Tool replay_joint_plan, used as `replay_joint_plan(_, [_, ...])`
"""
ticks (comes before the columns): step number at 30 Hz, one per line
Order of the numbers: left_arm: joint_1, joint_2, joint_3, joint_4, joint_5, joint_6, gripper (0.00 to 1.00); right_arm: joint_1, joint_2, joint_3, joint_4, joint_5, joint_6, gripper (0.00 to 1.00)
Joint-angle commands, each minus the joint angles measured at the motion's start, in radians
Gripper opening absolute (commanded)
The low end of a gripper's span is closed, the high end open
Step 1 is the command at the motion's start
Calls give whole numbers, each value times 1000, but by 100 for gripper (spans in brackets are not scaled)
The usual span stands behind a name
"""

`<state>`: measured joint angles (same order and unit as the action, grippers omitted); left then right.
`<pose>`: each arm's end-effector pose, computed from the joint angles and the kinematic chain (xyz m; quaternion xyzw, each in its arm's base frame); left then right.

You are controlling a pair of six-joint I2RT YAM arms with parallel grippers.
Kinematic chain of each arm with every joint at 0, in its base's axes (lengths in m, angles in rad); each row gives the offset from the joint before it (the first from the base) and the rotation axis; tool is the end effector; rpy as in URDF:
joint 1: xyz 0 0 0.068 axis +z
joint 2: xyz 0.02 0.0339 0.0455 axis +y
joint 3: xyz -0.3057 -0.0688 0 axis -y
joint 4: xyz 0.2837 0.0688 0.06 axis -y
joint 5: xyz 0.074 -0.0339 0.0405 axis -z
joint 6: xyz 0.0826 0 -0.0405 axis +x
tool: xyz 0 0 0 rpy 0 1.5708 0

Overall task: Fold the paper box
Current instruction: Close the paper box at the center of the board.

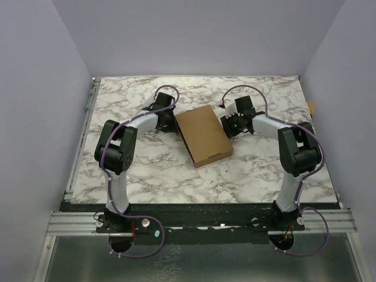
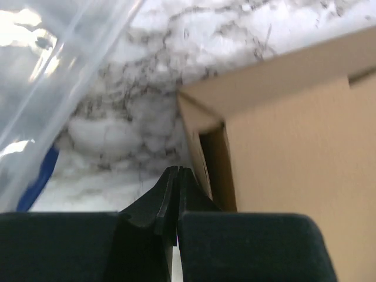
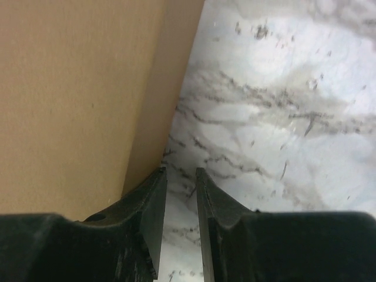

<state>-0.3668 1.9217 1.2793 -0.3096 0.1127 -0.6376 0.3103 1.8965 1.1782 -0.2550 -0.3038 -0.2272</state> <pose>0.4435 -0.1804 0.1515 -0.1114 0.9446 -0.1934 0.2406 0.4275 0.1630 0.1353 -0.2938 0.8990 0.1566 0.2847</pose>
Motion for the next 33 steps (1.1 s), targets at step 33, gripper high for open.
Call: replay_joint_plan(33, [10, 314, 578, -227, -54, 266, 0, -72, 223, 345, -141, 18, -63, 33])
